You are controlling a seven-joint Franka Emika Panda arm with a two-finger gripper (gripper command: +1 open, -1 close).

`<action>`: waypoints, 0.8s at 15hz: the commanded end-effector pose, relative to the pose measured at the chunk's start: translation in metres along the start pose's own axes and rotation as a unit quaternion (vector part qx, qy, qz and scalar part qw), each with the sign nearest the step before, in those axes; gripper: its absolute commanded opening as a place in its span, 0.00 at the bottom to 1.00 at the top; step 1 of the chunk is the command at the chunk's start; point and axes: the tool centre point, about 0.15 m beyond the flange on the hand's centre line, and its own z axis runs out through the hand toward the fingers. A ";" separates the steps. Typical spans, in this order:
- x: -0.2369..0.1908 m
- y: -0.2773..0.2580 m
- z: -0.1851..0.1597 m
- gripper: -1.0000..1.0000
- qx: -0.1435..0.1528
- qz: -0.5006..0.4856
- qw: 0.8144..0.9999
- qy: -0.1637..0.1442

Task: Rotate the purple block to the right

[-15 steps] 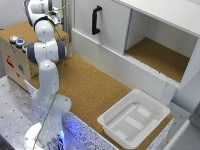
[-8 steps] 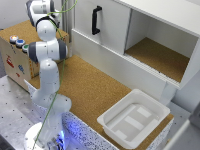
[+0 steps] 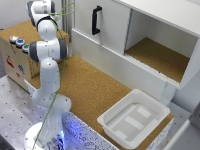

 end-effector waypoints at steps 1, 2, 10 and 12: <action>0.013 -0.024 0.010 0.00 0.007 0.076 0.997 -0.014; 0.016 -0.028 0.015 0.00 0.015 0.073 0.997 -0.020; 0.023 -0.024 -0.003 1.00 -0.016 0.055 0.998 -0.003; 0.022 -0.020 -0.016 1.00 -0.018 0.046 0.999 0.007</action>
